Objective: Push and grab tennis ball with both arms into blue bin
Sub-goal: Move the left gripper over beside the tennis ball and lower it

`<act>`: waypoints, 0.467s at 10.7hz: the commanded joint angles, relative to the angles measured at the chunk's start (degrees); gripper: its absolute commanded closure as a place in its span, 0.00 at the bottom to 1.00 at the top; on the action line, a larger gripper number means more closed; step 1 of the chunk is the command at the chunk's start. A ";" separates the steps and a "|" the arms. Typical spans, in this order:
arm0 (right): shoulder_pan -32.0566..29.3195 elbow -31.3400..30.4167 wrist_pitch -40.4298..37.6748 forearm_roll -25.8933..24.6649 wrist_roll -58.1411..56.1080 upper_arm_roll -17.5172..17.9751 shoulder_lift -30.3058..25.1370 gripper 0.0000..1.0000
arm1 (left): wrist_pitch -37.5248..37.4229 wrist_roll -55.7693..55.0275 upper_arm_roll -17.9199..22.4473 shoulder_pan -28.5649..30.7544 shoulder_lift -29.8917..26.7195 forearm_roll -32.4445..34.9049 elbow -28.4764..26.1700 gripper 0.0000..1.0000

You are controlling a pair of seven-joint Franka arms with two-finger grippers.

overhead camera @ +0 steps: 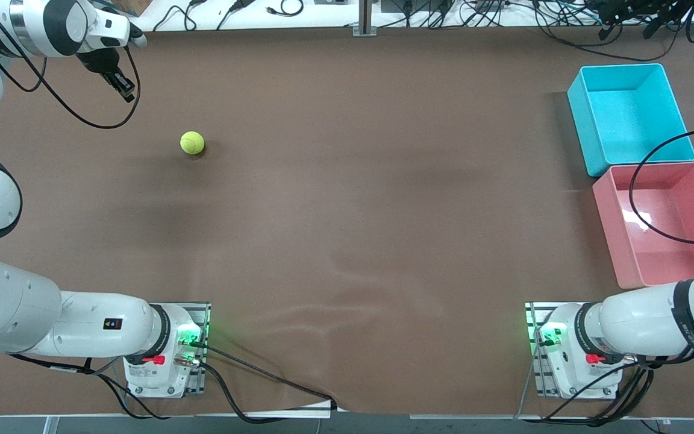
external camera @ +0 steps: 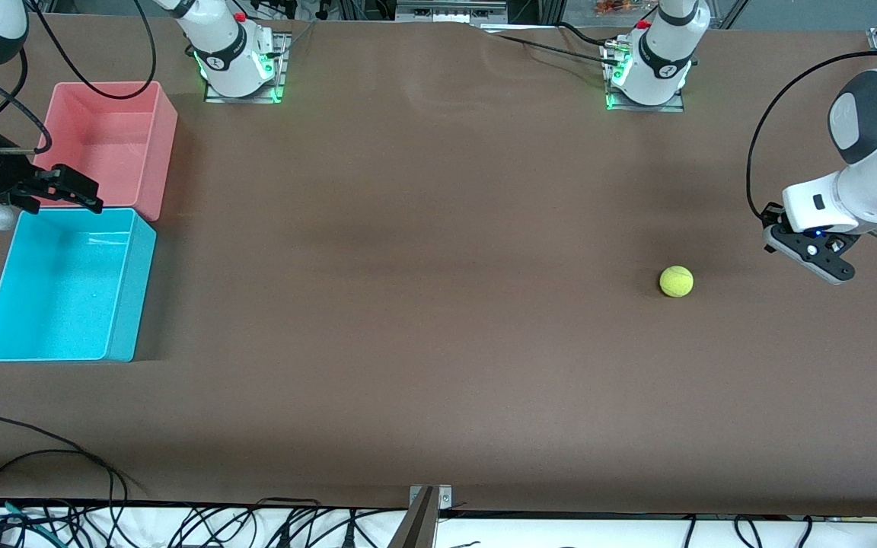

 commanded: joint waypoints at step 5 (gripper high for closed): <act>-0.37 -0.62 0.28 1.15 -1.00 -0.41 -0.57 0.00 | 20.44 33.22 0.21 0.87 2.86 -5.64 -10.73 1.00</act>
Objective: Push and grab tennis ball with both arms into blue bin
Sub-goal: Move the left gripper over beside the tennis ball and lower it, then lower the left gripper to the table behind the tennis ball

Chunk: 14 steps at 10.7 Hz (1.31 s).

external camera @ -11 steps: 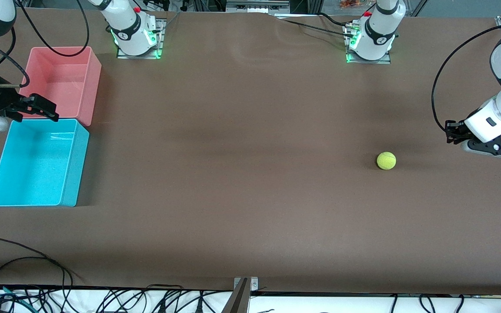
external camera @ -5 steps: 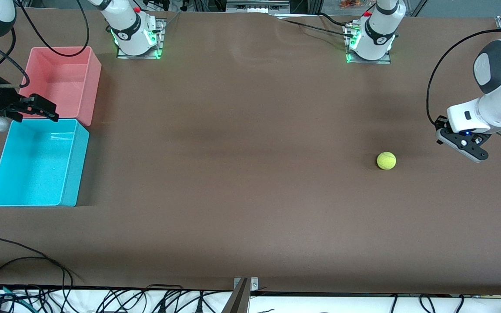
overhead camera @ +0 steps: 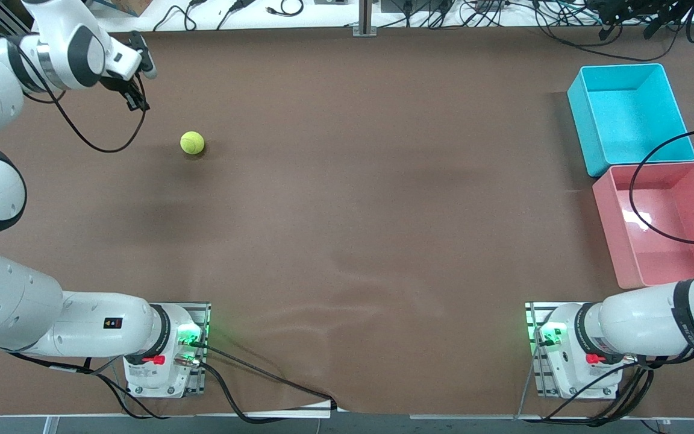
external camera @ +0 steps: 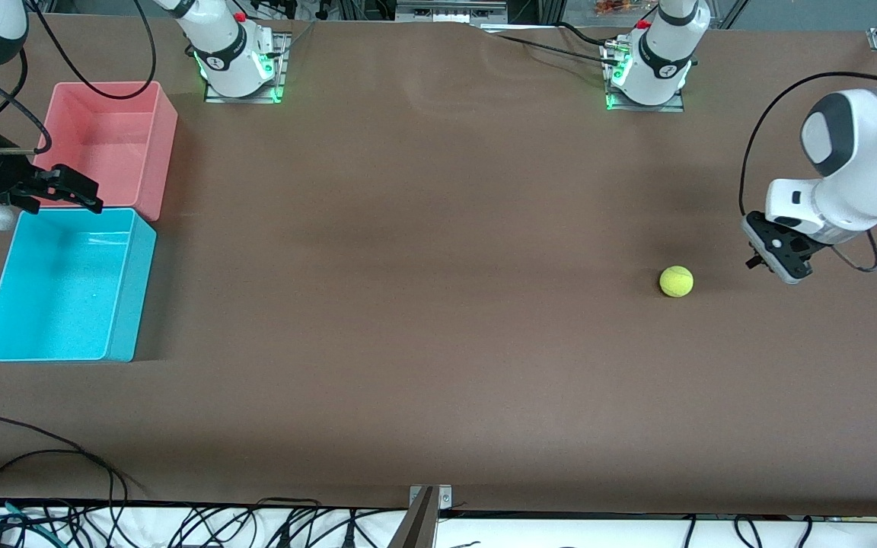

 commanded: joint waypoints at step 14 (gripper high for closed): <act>-0.36 -0.35 0.27 1.24 -1.00 -0.78 -0.24 0.00 | 6.16 21.73 0.25 1.56 14.06 -1.53 -0.26 1.00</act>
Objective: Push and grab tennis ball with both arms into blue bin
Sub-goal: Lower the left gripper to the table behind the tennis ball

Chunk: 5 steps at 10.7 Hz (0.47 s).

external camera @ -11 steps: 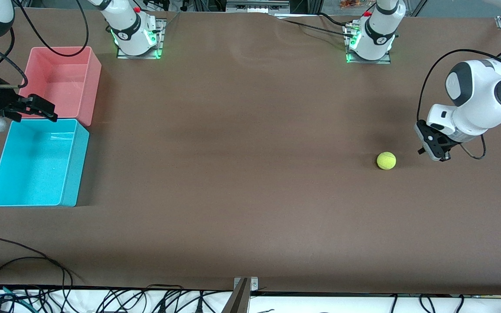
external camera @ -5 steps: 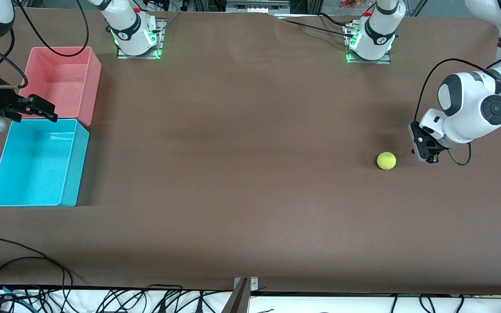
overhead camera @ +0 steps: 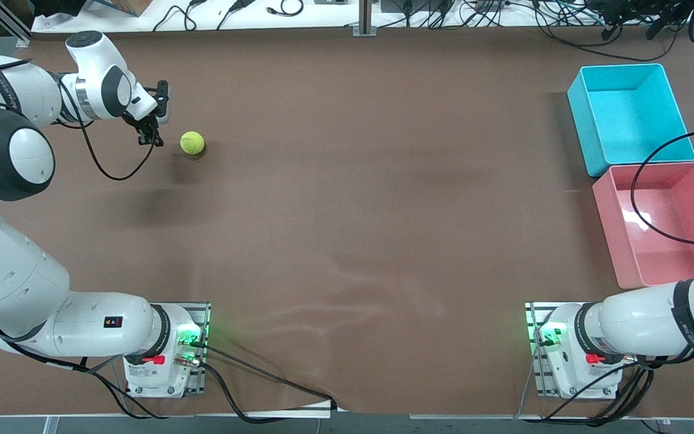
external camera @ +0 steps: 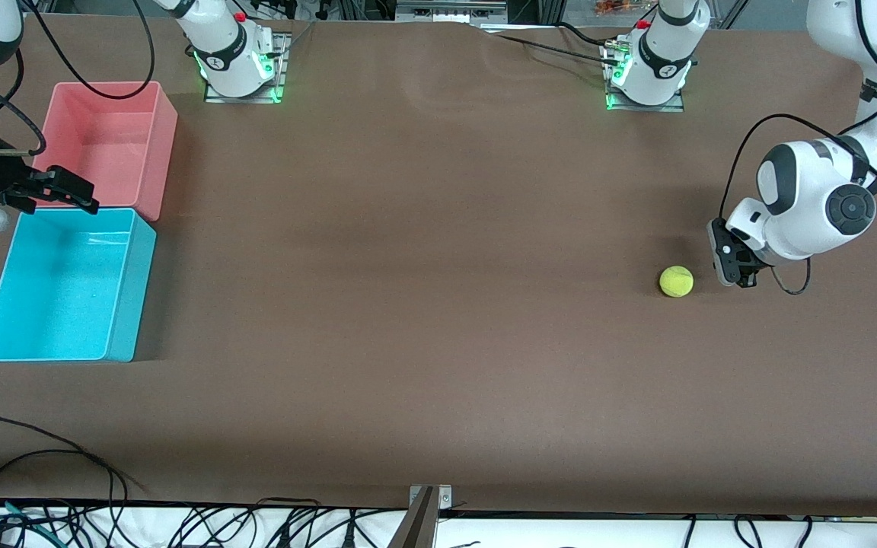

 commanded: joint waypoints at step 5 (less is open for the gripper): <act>-0.35 -0.25 0.32 1.23 -1.00 -0.24 -0.29 0.00 | 4.56 2.80 -0.03 -0.43 7.12 -3.03 4.75 1.00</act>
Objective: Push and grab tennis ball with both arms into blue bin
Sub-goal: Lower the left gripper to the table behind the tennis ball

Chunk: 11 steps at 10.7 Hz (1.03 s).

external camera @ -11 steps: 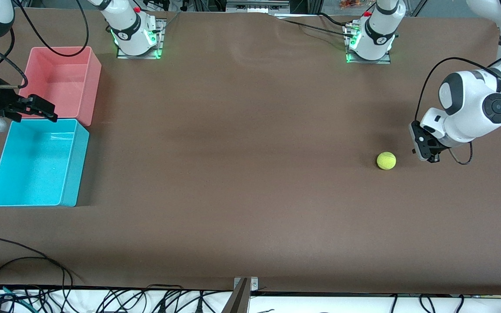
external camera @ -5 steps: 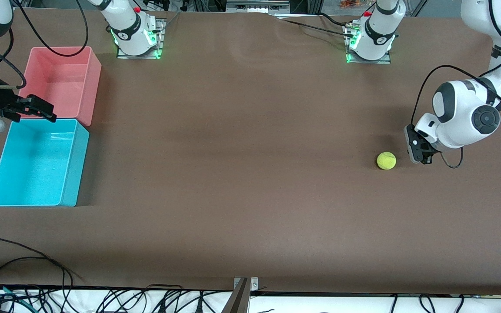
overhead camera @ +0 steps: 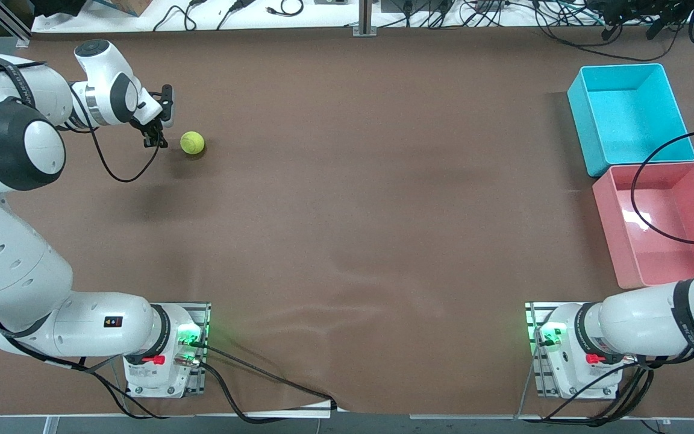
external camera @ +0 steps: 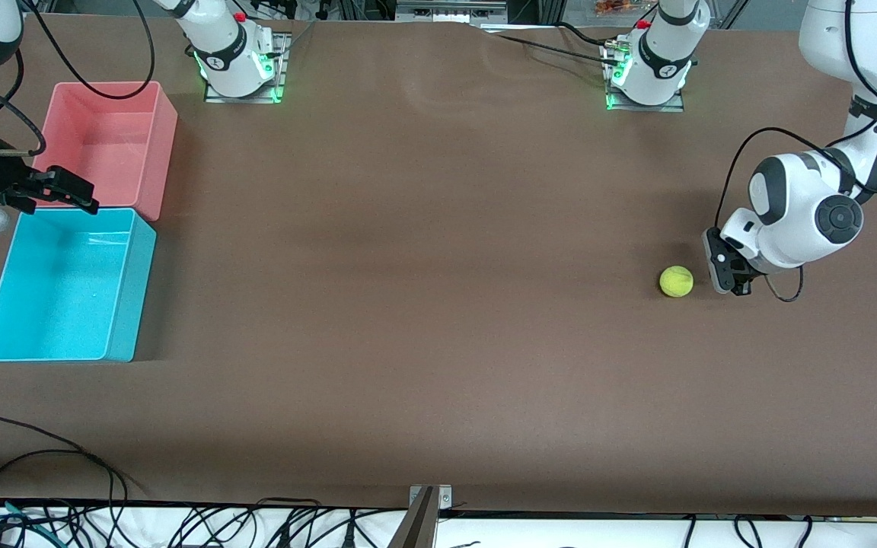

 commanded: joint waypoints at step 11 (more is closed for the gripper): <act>-0.35 -0.34 0.14 1.23 -1.00 -0.20 -0.39 0.00 | 2.14 1.89 -0.41 -1.92 7.13 -5.66 5.13 1.00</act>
